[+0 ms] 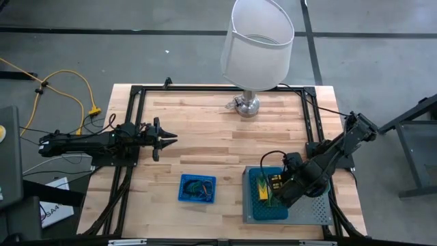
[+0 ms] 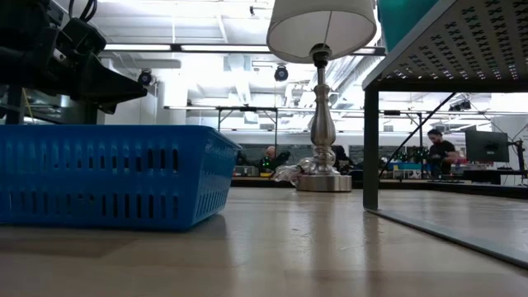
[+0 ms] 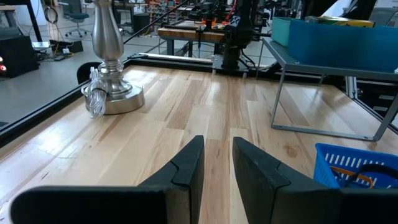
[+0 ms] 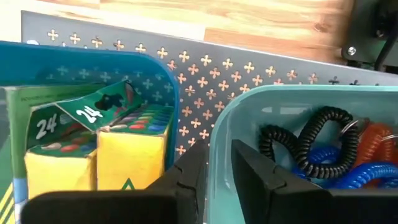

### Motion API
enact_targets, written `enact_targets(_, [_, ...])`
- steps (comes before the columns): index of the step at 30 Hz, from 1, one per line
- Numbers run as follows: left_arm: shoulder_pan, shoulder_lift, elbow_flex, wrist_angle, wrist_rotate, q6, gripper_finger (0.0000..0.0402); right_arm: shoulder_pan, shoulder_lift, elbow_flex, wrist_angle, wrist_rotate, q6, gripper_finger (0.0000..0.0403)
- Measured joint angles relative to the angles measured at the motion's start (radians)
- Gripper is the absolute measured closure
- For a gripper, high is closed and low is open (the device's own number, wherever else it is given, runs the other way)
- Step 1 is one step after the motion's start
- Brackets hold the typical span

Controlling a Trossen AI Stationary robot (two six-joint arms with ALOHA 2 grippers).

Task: Pick & Place Office Desk Supplies
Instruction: Put the blue bin on the shelf

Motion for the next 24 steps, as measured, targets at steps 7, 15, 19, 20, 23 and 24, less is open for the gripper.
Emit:
enact_targets(7, [0.0, 0.0, 0.0, 0.0, 0.0, 0.0, 0.0323, 0.0, -0.037, 0.0, 0.0, 0.041, -0.001, 0.0338])
enact_targets(15, [0.0, 0.0, 0.0, 0.0, 0.0, 0.0, 0.0323, 0.001, -0.113, 0.0, 0.001, 0.045, -0.012, 0.0339])
enact_targets(19, [0.0, 0.0, 0.0, 0.0, 0.0, 0.0, 0.0323, 0.022, -0.149, 0.001, 0.001, 0.052, -0.024, 0.0339])
enact_targets(20, [0.0, 0.0, 0.0, 0.0, 0.0, 0.0, 0.0323, 0.028, -0.156, 0.001, 0.001, 0.058, -0.028, 0.0339])
enact_targets(23, [0.0, 0.0, 0.0, 0.0, 0.0, 0.0, 0.0323, 0.05, -0.17, 0.001, 0.001, 0.1, -0.03, 0.0339])
enact_targets(24, [0.0, 0.0, 0.0, 0.0, 0.0, 0.0, 0.0323, 0.059, -0.172, 0.001, 0.001, 0.12, -0.031, 0.0339])
